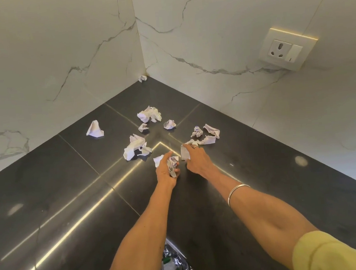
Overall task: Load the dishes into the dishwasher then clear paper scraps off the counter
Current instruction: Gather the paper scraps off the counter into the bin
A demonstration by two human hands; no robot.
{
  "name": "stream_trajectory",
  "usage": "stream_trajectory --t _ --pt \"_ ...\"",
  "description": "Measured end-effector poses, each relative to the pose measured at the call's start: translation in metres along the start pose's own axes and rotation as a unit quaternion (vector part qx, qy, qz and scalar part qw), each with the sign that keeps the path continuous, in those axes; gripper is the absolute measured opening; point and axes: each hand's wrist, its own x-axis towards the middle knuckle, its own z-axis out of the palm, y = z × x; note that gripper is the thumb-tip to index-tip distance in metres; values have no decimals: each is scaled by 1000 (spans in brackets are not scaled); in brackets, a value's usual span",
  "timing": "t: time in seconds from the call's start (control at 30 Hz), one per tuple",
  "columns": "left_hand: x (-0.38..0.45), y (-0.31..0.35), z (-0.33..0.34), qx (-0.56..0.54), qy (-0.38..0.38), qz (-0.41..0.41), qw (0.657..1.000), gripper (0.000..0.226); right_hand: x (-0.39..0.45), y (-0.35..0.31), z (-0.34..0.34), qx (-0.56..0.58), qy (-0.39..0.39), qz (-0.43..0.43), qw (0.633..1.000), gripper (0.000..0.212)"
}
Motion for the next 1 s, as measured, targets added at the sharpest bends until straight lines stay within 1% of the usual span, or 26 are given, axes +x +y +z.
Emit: stream_trajectory --t 0.13,0.2,0.27,0.33,0.37,0.43,0.53,0.6,0.67,0.7,0.77,0.8,0.83,0.87,0.93,0.97,1.0 --pt "2 0 0 -3 4 1 1000 16 -3 6 5 4 44 -16 999 41" --pt "4 -1 -1 0 2 0 1000 16 -5 9 6 26 53 -8 998 36" --pt "3 -1 -1 4 0 -4 1000 16 -10 11 6 75 53 31 995 32" --pt "2 -2 0 11 5 -2 1000 14 -16 14 2 148 59 83 984 26" --pt "1 -4 -1 16 6 0 1000 14 -19 15 0 182 69 93 976 21" --pt "1 -7 -3 30 -2 8 1000 17 -26 14 -7 230 90 84 965 11" --pt "1 -15 -7 42 -19 19 999 32 -34 9 -17 262 123 57 956 4" --pt "1 -18 -10 54 -21 24 998 40 -38 3 -21 271 147 44 950 3" --pt "-2 -22 -11 74 -20 27 997 49 -40 -3 -22 273 155 26 949 8" --pt "-4 -25 -11 78 -20 32 996 48 -41 -8 -21 275 152 16 949 12" --pt "-9 -29 -10 66 -22 38 997 36 -44 -17 -15 277 130 -3 952 17" --pt "-10 -30 -10 58 -21 36 997 34 -45 -21 -11 273 118 -10 955 18" --pt "-13 -30 -11 45 -24 29 998 40 -48 -25 -8 269 111 -9 957 18" --pt "-16 -28 -12 33 -32 14 999 54 -50 -28 -5 270 109 -3 957 17" --pt "-17 -26 -15 -3 -61 -29 998 92 -56 -32 -1 261 108 5 959 15" --pt "-19 -26 -17 -19 -74 -43 996 100 -60 -34 0 246 107 2 963 15" --pt "-22 -25 -19 -27 -93 -49 994 101 -63 -36 1 234 107 -3 966 17"
